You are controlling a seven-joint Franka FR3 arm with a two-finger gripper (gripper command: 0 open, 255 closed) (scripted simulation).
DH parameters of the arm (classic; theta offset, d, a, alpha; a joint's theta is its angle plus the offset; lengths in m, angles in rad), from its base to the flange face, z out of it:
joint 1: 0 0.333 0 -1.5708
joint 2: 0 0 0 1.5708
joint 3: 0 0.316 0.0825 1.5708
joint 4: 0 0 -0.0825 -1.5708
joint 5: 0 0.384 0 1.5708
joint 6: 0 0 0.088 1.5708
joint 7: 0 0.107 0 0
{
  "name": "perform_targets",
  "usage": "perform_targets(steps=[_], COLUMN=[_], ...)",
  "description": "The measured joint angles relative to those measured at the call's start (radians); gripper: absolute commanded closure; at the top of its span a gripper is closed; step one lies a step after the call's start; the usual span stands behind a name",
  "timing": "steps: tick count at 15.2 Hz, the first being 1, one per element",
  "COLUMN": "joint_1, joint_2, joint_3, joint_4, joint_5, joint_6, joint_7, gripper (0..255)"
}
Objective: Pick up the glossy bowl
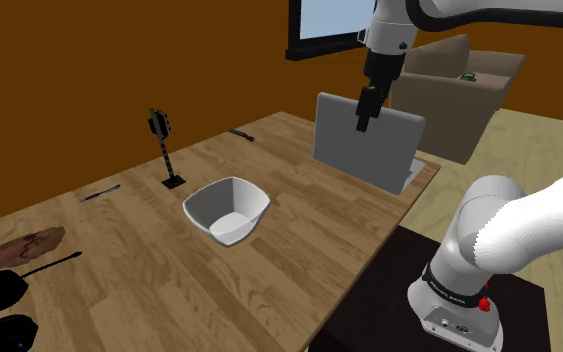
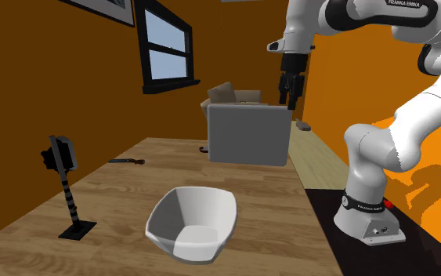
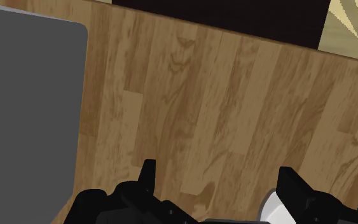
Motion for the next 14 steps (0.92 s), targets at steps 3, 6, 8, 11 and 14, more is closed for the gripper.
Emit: perform_targets(steps=[3,6,8,11,14], joint_1=[0.008,0.025,0.037,0.05,0.063], joint_2=[0.031,0.101,0.148,0.225,0.309], joint_3=[0.022,0.068,0.103,0.145,0.191], joint_4=[0.003,0.014,0.014,0.032,0.074], joint_5=[0.014,0.04,0.057,0.073,0.086], joint_6=[0.022,0.067,0.106,0.152,0.182], joint_7=[0.023,0.07,0.107,0.151,0.201], gripper=[0,0,0,0,0])
